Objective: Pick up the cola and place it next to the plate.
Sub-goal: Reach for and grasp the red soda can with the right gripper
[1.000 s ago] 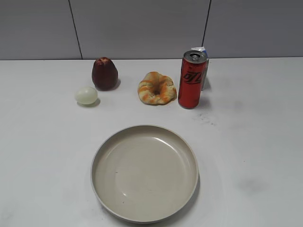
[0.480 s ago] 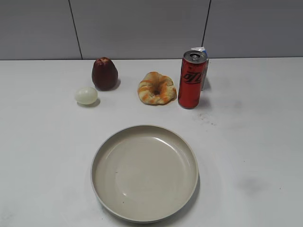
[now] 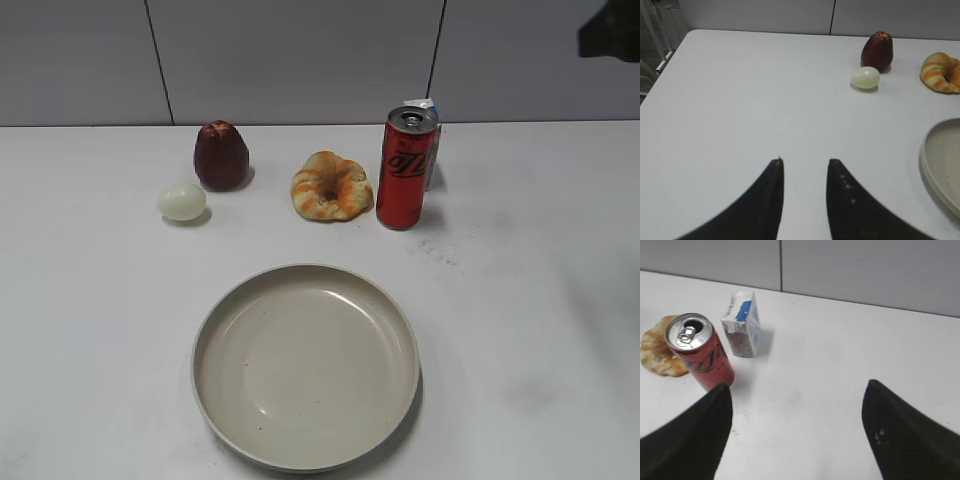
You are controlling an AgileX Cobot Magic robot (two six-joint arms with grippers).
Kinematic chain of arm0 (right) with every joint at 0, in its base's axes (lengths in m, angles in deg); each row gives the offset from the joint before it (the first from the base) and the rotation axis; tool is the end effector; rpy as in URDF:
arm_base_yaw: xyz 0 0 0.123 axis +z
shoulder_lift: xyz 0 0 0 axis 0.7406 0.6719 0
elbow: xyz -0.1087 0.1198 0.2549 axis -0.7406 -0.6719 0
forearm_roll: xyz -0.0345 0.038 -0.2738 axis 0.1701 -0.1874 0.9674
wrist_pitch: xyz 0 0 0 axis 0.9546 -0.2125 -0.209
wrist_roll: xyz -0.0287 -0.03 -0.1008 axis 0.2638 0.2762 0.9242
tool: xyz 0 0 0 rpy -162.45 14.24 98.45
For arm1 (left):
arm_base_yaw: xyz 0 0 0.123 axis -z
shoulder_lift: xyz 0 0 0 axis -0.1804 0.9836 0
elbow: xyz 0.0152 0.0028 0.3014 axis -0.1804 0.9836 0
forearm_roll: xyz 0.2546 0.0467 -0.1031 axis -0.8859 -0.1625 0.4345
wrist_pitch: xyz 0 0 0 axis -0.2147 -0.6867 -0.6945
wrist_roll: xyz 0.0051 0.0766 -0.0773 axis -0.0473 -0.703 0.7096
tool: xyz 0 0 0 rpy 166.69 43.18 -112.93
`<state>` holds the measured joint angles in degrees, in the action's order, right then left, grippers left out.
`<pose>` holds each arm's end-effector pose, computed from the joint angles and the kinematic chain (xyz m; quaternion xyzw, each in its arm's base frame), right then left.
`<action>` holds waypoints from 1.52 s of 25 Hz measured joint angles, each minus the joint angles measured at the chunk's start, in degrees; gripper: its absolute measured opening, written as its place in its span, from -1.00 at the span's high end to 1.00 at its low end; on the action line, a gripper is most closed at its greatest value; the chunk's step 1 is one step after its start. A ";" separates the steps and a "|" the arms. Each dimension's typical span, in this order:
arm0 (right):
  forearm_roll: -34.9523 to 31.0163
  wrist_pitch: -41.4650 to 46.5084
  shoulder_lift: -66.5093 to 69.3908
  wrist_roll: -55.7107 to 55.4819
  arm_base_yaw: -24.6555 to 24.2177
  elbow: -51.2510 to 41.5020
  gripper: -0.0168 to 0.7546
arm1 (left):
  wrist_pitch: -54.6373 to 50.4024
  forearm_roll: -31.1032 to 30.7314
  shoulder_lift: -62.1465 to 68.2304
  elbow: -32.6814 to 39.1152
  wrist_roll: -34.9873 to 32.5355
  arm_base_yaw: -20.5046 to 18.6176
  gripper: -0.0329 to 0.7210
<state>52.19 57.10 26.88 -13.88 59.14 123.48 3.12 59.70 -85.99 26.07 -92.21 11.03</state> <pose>0.3278 0.0692 0.3373 -0.0942 0.8924 0.0575 0.4376 0.0172 -0.0152 0.2867 0.0534 0.8391 -0.0539 0.5386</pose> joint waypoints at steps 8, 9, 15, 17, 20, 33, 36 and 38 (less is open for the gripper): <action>-1.52 26.38 26.34 0.70 9.52 33.26 -0.73 | 0.00 0.00 0.00 0.00 0.00 0.00 0.29; -1.59 28.07 29.13 0.41 10.11 36.63 -0.73 | 0.00 0.00 0.00 0.00 0.00 0.00 0.29; -1.71 30.52 39.29 -1.61 11.27 45.53 -0.73 | 0.00 0.00 0.00 0.00 0.00 0.00 0.29; -1.58 30.41 41.17 -1.75 11.27 45.77 -0.73 | 0.00 0.00 0.00 0.00 0.00 0.00 0.29; -1.36 29.70 43.81 -1.88 11.27 45.77 -0.73 | 0.00 0.00 0.00 0.00 0.00 0.00 0.29; -1.36 25.70 49.50 -2.01 11.27 45.81 -0.37 | 0.00 0.00 0.00 0.00 0.00 0.00 0.29; -1.36 25.81 49.50 -2.01 11.27 45.88 -0.37 | 0.00 0.00 0.00 0.00 0.00 0.00 0.29; -1.40 27.25 49.44 -2.03 11.27 46.69 -0.37 | 0.00 0.00 0.00 0.00 0.00 0.00 0.29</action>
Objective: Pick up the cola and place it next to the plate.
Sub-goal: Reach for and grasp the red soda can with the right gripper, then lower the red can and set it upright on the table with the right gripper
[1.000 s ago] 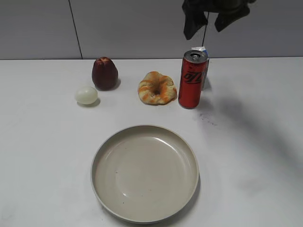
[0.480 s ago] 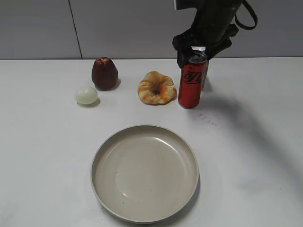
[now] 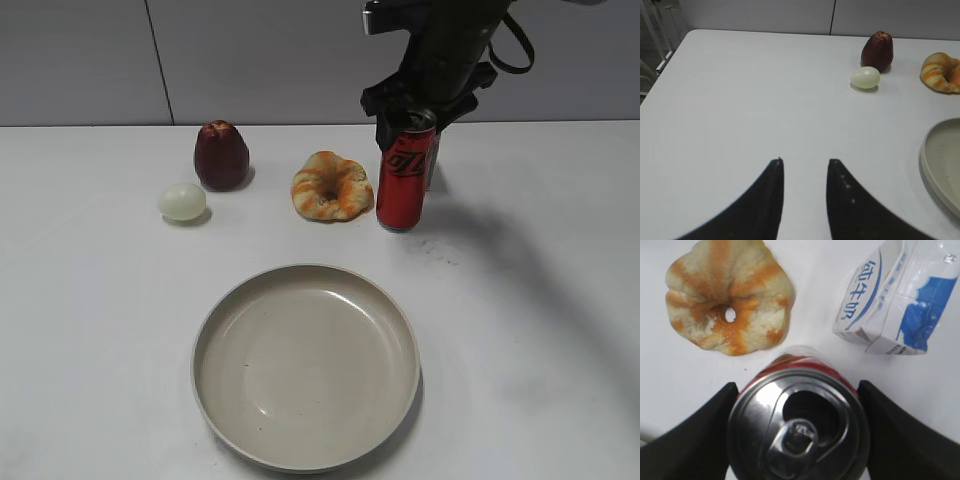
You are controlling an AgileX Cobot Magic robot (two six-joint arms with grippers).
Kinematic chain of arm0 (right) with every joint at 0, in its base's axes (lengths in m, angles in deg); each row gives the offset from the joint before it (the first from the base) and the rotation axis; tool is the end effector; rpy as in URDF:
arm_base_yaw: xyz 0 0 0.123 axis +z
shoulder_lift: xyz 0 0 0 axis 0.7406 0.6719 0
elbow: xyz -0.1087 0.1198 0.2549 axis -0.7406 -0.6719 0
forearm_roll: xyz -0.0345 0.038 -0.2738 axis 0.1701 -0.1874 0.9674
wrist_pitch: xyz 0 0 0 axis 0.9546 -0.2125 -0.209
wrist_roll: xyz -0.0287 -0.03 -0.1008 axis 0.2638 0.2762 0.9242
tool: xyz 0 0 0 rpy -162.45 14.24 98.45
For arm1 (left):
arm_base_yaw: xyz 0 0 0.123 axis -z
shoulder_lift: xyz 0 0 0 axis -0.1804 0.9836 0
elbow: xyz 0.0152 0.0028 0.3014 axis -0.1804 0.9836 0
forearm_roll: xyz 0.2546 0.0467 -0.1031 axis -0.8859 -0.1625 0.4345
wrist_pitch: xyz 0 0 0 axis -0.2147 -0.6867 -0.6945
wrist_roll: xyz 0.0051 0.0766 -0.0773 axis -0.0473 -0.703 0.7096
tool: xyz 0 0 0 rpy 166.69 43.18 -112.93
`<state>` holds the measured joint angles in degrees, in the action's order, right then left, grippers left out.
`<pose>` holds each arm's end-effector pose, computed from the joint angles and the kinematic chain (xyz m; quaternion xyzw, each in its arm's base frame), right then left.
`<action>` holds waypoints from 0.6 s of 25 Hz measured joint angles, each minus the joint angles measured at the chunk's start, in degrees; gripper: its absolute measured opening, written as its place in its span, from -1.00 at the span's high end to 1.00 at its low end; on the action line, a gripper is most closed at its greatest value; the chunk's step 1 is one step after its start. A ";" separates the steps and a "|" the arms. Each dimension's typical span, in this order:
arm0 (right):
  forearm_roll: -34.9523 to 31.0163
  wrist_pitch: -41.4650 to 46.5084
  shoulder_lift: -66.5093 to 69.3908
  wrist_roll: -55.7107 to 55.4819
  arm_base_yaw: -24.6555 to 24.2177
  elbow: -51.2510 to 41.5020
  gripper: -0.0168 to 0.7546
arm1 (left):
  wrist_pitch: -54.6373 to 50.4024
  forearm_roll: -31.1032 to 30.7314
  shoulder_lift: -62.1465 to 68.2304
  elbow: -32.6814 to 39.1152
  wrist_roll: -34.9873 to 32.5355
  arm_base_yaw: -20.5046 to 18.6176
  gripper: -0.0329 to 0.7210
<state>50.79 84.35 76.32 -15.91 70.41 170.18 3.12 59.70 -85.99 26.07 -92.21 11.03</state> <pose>0.4838 0.2101 0.2071 -0.1838 0.9629 0.0752 0.1825 0.0172 -0.0152 0.2867 0.0534 0.8391 -0.0539 0.5386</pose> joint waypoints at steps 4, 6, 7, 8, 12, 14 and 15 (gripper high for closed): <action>-1.51 3.79 -2.92 0.00 0.20 2.99 -0.37 | 0.00 0.00 0.00 0.00 0.00 0.00 0.29; -2.61 4.26 -5.95 0.24 0.95 4.17 -0.37 | 0.00 0.00 0.00 0.00 0.00 0.00 0.29; -2.84 4.39 -7.31 0.24 1.80 4.48 -0.37 | 0.00 0.00 0.00 0.00 0.00 0.00 0.29; -2.97 4.54 -8.80 0.24 2.92 4.66 -0.37 | 0.00 0.00 0.00 0.00 0.00 0.00 0.29; -5.10 5.13 -11.71 0.30 9.24 4.84 -0.37 | 0.00 0.00 0.00 0.00 0.00 0.00 0.29; -5.29 5.43 -11.72 0.44 13.35 4.84 -0.37 | 0.00 0.00 0.00 0.00 0.00 0.00 0.29; -5.22 5.49 -11.72 0.71 15.80 4.78 -0.37 | 0.00 0.00 0.00 0.00 0.00 0.00 0.29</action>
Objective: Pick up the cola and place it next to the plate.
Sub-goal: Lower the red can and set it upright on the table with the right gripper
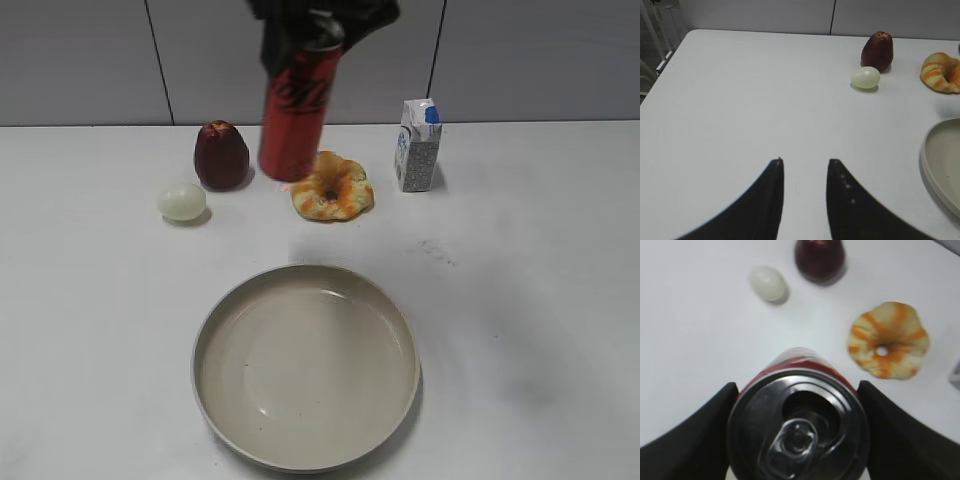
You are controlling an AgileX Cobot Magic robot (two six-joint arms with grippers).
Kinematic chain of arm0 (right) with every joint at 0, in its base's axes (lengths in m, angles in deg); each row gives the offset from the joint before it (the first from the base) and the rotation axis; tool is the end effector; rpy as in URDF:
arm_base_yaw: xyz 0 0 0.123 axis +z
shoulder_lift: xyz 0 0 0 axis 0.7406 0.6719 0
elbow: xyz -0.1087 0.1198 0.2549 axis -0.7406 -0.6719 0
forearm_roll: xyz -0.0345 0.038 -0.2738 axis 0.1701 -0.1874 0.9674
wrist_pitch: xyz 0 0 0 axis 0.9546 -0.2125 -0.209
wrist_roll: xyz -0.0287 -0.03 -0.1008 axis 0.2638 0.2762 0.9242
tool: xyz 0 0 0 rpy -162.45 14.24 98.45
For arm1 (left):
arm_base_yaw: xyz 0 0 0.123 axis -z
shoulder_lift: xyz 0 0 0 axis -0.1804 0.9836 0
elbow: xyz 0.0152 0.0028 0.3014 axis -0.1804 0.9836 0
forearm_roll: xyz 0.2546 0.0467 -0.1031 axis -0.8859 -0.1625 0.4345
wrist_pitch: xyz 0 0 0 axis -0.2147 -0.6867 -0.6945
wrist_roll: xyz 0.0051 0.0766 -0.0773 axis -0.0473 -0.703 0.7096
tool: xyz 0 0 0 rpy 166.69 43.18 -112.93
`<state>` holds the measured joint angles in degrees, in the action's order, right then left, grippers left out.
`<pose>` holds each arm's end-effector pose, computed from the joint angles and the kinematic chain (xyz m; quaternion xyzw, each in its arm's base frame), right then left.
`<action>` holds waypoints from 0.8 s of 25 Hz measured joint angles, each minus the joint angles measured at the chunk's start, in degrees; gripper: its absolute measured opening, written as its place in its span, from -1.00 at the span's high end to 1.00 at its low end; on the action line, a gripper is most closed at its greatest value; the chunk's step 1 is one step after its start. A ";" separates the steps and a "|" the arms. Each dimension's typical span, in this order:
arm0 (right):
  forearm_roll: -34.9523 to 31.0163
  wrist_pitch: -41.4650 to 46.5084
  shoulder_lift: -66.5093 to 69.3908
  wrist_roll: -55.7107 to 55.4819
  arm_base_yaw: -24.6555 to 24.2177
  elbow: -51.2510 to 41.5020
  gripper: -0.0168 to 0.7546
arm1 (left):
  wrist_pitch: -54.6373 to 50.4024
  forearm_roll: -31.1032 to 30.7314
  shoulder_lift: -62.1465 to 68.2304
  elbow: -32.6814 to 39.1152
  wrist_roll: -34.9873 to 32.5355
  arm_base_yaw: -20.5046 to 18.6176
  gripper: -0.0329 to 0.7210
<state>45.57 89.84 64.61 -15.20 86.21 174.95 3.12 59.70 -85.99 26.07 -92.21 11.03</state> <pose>0.3774 0.3210 0.3358 -0.3105 0.9025 0.1722 0.2436 0.0172 -0.0152 0.2867 0.0534 0.8391 -0.0539 0.5386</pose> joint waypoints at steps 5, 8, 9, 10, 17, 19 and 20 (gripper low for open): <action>0.13 -0.93 0.18 1.85 10.69 0.00 -0.37 | 0.00 0.00 0.00 0.00 0.00 0.00 0.29; 0.74 -1.11 1.65 2.10 14.82 0.00 -0.37 | 0.00 0.00 0.00 0.00 0.00 0.00 0.29; 1.01 -1.11 2.42 2.09 15.72 0.00 -0.37 | 0.00 0.00 0.00 0.00 0.00 0.00 0.29; 1.23 -1.11 3.44 2.12 16.45 0.00 -0.37 | 0.00 0.00 0.00 0.00 0.00 0.00 0.29; 1.79 -1.13 9.81 2.22 18.15 -0.05 -0.37 | 0.00 0.00 0.00 0.00 0.00 0.00 0.29; 1.79 -1.33 10.86 2.22 18.15 -0.25 -0.37 | 0.00 0.00 0.00 0.00 0.00 0.00 0.29; 1.79 -1.40 11.23 2.22 18.15 -0.33 -0.37 | 0.00 0.00 0.00 0.00 0.00 0.00 0.29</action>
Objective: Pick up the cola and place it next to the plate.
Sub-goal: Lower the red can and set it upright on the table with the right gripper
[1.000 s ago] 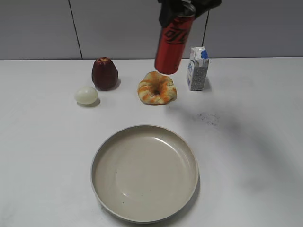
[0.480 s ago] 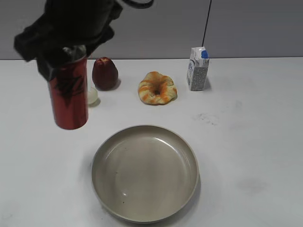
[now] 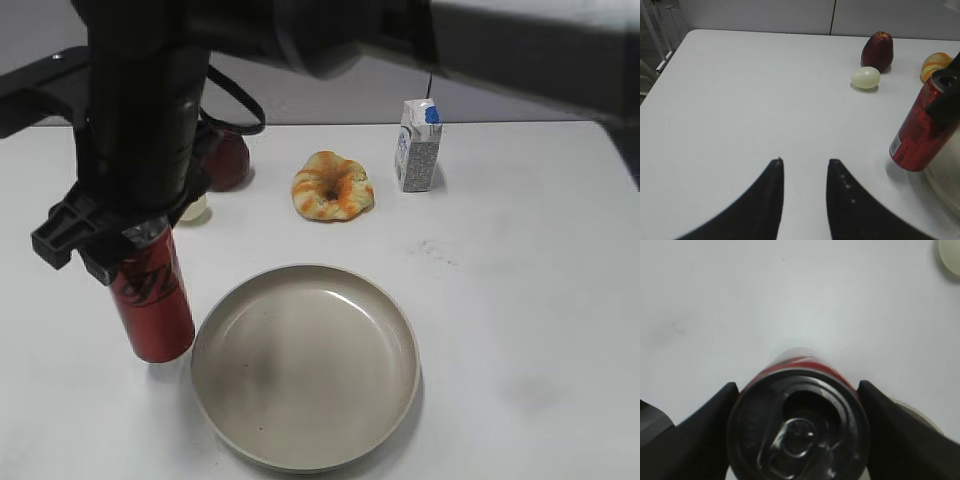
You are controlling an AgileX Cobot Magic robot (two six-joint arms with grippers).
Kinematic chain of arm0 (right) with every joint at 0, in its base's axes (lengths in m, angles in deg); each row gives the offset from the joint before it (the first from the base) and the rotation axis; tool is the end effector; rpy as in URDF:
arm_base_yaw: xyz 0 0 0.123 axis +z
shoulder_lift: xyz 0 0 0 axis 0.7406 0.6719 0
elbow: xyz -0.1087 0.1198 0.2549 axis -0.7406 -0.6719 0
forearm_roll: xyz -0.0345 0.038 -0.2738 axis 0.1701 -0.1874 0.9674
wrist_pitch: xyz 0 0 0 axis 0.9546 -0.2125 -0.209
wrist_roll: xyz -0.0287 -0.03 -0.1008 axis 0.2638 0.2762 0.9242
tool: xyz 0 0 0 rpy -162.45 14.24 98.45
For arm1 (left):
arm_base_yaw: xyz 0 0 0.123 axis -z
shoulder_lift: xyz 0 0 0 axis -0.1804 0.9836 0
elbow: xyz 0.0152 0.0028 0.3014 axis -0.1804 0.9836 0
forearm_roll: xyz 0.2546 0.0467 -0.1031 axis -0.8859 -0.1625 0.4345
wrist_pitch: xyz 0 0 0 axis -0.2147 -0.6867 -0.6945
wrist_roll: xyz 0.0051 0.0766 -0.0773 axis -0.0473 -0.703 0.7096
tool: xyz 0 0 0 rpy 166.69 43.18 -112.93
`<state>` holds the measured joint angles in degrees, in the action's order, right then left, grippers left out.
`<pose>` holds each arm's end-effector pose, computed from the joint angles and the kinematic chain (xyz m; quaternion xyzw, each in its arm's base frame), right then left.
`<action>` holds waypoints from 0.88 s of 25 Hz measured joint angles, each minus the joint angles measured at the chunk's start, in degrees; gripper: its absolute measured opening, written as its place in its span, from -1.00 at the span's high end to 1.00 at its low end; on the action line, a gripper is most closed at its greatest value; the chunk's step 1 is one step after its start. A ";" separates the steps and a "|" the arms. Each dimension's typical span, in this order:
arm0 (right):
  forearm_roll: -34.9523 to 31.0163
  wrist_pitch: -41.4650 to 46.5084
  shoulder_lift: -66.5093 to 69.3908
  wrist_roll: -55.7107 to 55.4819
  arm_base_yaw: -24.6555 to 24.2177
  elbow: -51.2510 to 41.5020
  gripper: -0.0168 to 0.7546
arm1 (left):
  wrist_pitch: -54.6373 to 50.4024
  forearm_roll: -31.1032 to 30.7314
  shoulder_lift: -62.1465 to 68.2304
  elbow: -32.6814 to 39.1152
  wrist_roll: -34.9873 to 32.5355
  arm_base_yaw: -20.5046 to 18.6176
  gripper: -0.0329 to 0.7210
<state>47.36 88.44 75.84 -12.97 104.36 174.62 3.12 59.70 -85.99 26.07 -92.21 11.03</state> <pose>0.2798 0.4490 0.2340 -0.4724 0.8556 0.1508 0.1487 0.0172 -0.0152 0.2867 0.0534 0.8391 -0.0539 0.5386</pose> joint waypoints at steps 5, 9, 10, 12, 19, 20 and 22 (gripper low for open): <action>-0.76 -1.28 2.47 -0.06 0.00 -0.17 -0.37 | 0.00 0.00 0.00 0.00 0.00 0.00 0.29; -1.77 -2.36 2.81 0.01 0.00 -0.17 -0.37 | 0.00 0.00 0.00 0.00 0.00 0.00 0.29; -1.83 -2.52 2.81 0.01 0.00 -0.17 -0.37 | 0.00 0.00 0.00 0.00 0.00 0.00 0.29; -1.83 -2.71 2.87 0.01 0.00 -0.17 -0.37 | 0.00 0.00 0.00 0.00 0.00 0.00 0.29; -0.43 -3.56 2.98 0.01 0.00 -0.17 -0.37 | 0.00 0.00 0.00 0.00 0.00 0.00 0.29; -0.37 -3.56 2.98 0.01 0.00 -0.17 -0.39 | 0.00 0.00 0.00 0.00 0.00 0.00 0.29; -0.57 -3.56 2.98 0.01 0.00 -0.17 -0.42 | 0.00 0.00 0.00 0.00 0.00 0.00 0.29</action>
<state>46.79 84.88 78.82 -12.96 104.36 174.45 3.12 59.70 -85.99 26.07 -92.21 11.03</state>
